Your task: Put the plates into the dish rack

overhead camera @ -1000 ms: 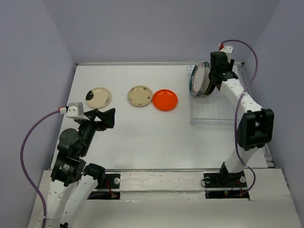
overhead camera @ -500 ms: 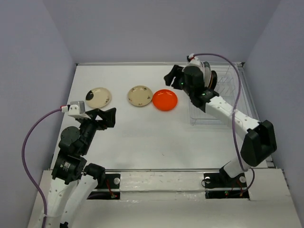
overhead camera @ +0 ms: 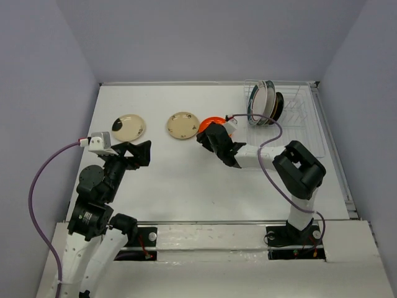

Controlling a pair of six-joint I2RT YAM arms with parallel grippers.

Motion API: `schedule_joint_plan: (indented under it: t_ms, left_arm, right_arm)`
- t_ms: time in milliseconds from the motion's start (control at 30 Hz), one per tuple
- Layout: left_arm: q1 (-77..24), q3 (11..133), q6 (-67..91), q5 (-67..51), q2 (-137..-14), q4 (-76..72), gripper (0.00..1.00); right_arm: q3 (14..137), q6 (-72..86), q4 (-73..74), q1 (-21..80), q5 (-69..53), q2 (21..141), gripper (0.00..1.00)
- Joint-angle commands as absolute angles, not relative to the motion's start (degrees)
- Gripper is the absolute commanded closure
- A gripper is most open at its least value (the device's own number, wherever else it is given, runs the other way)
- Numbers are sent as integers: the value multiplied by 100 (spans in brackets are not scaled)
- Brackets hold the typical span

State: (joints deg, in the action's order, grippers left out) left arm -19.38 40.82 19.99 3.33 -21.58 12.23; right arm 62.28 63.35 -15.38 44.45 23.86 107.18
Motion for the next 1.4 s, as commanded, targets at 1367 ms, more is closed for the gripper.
schedule_joint_plan:
  t_ms: [1367]
  left_arm:
    - [-1960, 4069, 1907, 150, -2232, 940, 1]
  right_arm:
    - [6935, 7945, 721, 3990, 4614, 11505, 69]
